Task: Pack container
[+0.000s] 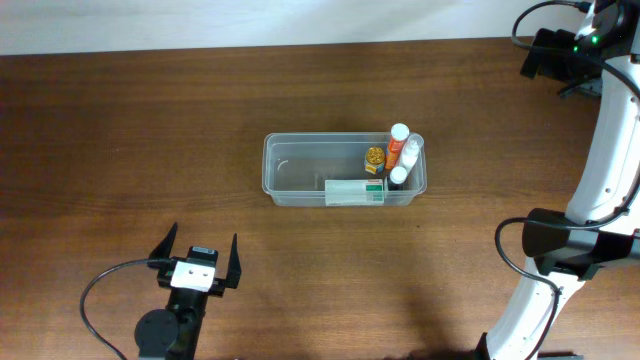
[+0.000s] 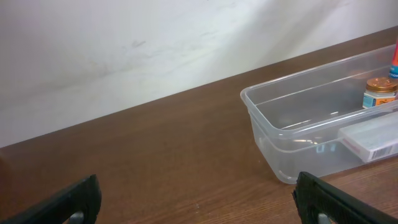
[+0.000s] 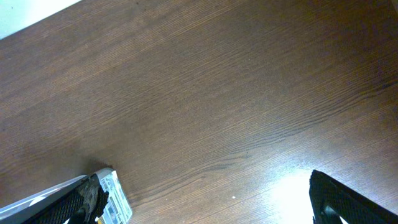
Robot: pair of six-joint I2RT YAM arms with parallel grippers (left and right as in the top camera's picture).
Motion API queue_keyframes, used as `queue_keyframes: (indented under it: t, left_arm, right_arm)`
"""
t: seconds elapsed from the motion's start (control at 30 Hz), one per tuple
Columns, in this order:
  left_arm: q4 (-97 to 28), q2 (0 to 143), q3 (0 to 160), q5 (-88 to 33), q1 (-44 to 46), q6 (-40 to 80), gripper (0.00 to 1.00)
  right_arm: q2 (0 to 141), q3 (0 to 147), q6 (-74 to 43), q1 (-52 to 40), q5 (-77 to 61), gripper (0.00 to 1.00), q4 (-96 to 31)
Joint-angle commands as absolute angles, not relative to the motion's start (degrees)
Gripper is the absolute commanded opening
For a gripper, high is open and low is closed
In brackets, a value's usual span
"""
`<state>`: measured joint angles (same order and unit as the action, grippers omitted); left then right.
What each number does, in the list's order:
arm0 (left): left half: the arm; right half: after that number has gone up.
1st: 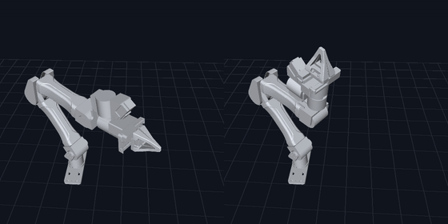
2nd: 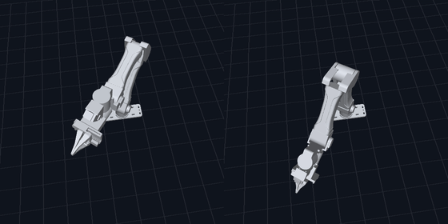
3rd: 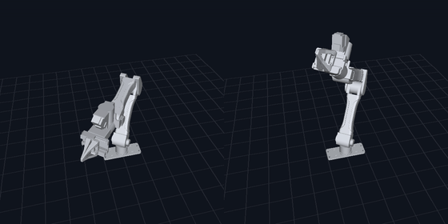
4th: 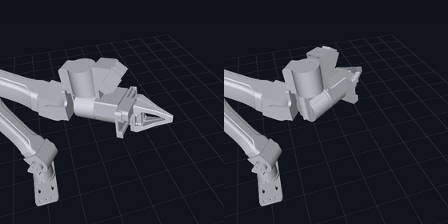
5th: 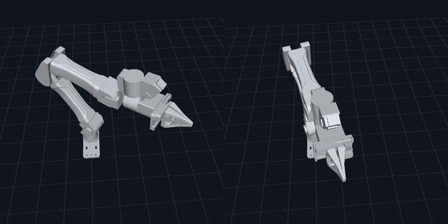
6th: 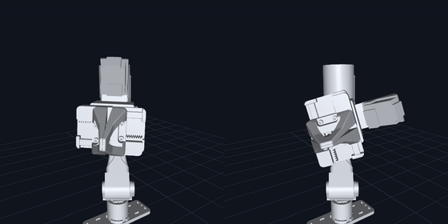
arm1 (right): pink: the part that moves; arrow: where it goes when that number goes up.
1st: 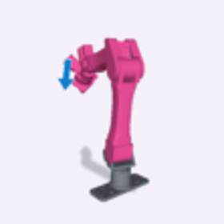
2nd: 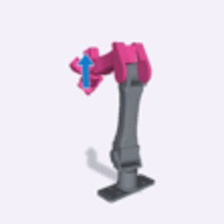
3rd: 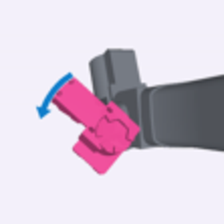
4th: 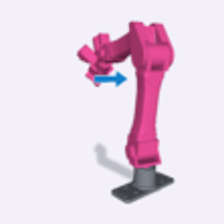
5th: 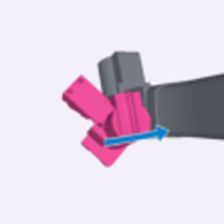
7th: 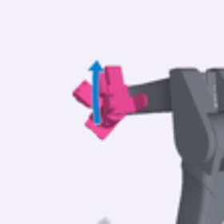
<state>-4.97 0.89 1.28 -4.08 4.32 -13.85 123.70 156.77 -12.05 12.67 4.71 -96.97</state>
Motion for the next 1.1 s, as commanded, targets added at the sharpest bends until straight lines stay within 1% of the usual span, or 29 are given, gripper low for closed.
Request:
queue_keyframes:
  t: [0.0, 0.37, 0.57, 0.93, 1.07]
  left_arm:
    - [-4.8, 0.3, 0.8, -3.7, 3.9, -13.7, 0.99]
    - [-4.8, 0.3, 0.8, -3.7, 3.9, -13.7, 1.0]
    - [-4.8, 0.3, 0.8, -3.7, 3.9, -13.7, 0.99]
    - [-4.8, 0.3, 0.8, -3.7, 3.9, -13.7, 0.99]
    - [-4.8, 0.3, 0.8, -3.7, 3.9, -13.7, 0.99]
  right_arm:
    - [123.1, 157.6, -12.5, 12.8, 5.2, 0.98, -97.3]
    - [123.1, 157.6, -12.5, 12.7, 5.2, 0.99, -97.3]
    - [122.8, 157.6, -12.5, 11.1, 5.2, 0.98, -97.3]
    - [112.5, 157.6, -12.3, 2.7, 7.2, 0.98, -97.1]
    - [108.0, 157.6, -12.3, -1.6, 7.6, 0.98, -92.5]
